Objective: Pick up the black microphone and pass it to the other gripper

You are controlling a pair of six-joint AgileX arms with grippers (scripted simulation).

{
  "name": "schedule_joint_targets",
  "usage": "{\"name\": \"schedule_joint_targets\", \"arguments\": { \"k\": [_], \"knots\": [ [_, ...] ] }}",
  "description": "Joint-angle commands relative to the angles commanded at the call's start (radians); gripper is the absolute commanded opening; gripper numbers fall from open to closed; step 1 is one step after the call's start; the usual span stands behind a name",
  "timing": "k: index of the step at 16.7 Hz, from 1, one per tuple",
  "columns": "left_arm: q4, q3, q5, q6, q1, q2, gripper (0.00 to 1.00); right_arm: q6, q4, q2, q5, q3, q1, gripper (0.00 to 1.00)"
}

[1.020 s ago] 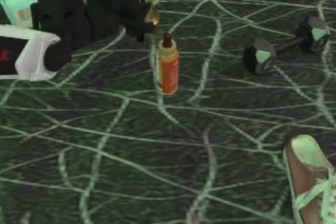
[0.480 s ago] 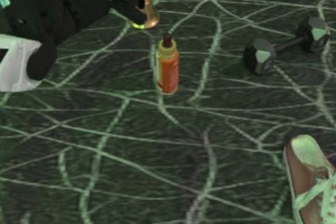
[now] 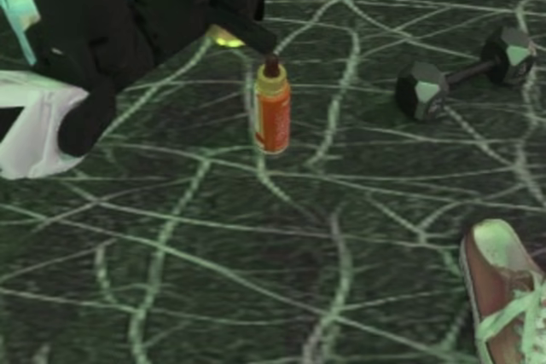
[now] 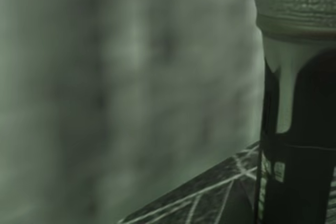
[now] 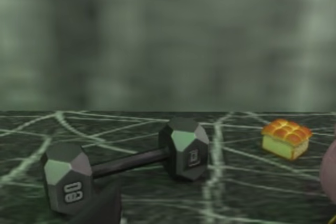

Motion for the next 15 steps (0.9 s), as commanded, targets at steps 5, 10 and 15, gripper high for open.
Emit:
{"name": "schedule_joint_targets", "arguments": {
  "k": [5,10,15],
  "knots": [
    [-0.033,-0.091,-0.18,0.004,-0.169,-0.152,0.0,0.0,0.0,0.0,0.0,0.0,0.0,1.0],
    [-0.036,-0.1,-0.205,0.006,-0.193,-0.174,0.0,0.0,0.0,0.0,0.0,0.0,0.0,1.0],
    [-0.038,-0.105,-0.208,0.005,-0.197,-0.178,0.0,0.0,0.0,0.0,0.0,0.0,0.0,1.0]
  ]
}}
